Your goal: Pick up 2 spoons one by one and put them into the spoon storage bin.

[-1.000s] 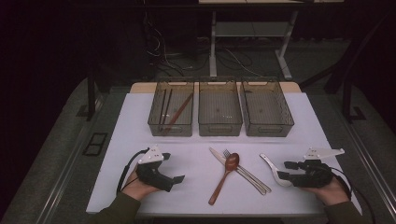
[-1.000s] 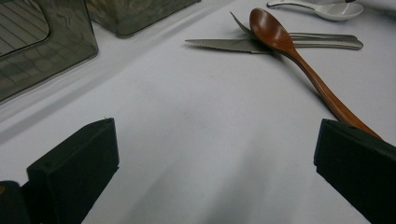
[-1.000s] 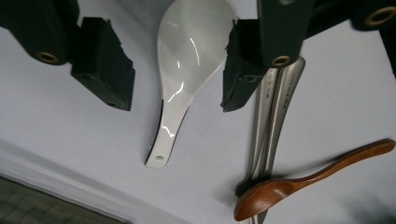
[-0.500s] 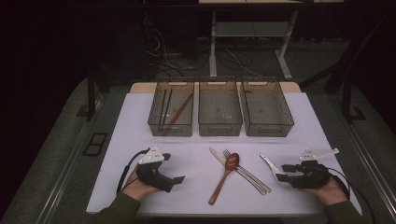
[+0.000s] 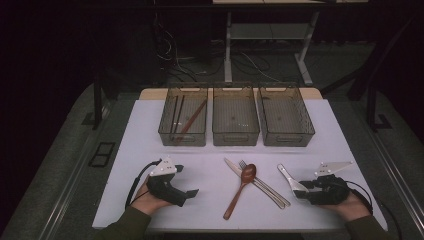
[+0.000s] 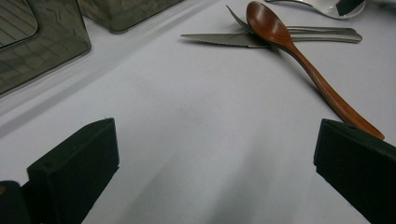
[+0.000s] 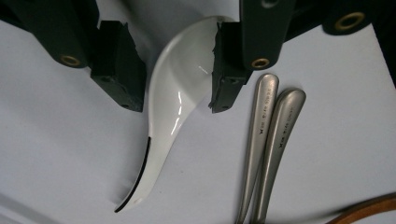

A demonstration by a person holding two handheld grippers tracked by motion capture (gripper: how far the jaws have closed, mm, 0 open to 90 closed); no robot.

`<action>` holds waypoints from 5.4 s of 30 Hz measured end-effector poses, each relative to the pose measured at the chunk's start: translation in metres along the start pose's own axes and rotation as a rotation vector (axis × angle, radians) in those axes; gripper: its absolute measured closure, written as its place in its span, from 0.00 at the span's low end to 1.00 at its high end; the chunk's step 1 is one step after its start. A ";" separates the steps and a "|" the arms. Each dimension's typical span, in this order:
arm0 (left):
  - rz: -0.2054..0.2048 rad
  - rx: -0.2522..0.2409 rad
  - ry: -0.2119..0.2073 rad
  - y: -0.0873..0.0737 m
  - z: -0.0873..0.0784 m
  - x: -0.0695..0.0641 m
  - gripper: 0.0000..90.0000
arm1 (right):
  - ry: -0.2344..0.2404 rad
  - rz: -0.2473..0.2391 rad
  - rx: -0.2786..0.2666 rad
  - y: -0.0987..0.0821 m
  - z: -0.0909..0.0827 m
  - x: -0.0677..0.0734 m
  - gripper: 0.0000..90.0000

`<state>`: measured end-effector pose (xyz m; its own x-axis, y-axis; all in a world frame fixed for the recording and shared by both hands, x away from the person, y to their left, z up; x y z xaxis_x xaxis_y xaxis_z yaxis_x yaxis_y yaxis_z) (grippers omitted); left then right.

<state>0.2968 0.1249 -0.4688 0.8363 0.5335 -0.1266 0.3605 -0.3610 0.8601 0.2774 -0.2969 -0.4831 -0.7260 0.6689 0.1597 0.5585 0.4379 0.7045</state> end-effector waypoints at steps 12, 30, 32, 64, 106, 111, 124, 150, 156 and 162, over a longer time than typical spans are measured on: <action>0.004 0.010 -0.004 -0.001 0.002 -0.001 0.00 | 0.009 -0.010 0.033 0.003 0.002 0.006 0.76; 0.010 0.018 -0.005 -0.002 0.002 -0.002 0.00 | -0.002 -0.017 0.015 0.010 0.005 0.010 0.89; 0.009 0.017 -0.005 -0.002 0.002 -0.002 0.00 | -0.001 -0.017 0.015 0.010 0.005 0.010 0.89; 0.004 0.001 -0.014 -0.002 0.002 -0.001 0.00 | -0.070 -0.025 -0.119 0.047 -0.008 -0.005 0.89; 0.003 -0.008 -0.023 -0.001 0.001 -0.002 0.00 | -0.095 -0.091 -0.219 0.145 0.017 -0.012 0.89; 0.003 -0.008 -0.022 -0.001 0.001 -0.002 0.00 | -0.107 -0.097 -0.236 0.159 0.019 -0.016 0.89; 0.009 -0.004 -0.021 -0.001 0.001 -0.002 0.00 | -0.109 -0.132 -0.253 0.197 0.036 -0.020 0.89; 0.012 -0.010 -0.017 -0.001 0.000 -0.003 0.00 | -0.089 -0.092 -0.091 0.229 0.115 -0.038 0.88; 0.013 -0.009 -0.015 -0.001 -0.001 -0.002 0.00 | -0.094 -0.099 -0.047 0.226 0.124 -0.039 0.88; 0.010 -0.007 -0.016 -0.002 -0.001 -0.003 0.00 | -0.075 -0.099 -0.002 0.221 0.129 -0.037 0.80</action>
<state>0.2936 0.1245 -0.4696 0.8464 0.5175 -0.1259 0.3491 -0.3607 0.8649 0.4800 -0.1474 -0.4227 -0.7455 0.6655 0.0370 0.4844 0.5028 0.7159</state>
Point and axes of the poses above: each handheld gripper's, and its own axes: z roughly forward along the jaws, y roughly out of its top, x roughly to its left, the point moved 5 cm from there along z, roughly forward along the jaws, and after that the axes turned 5 degrees about -x, right-handed, at the moved point
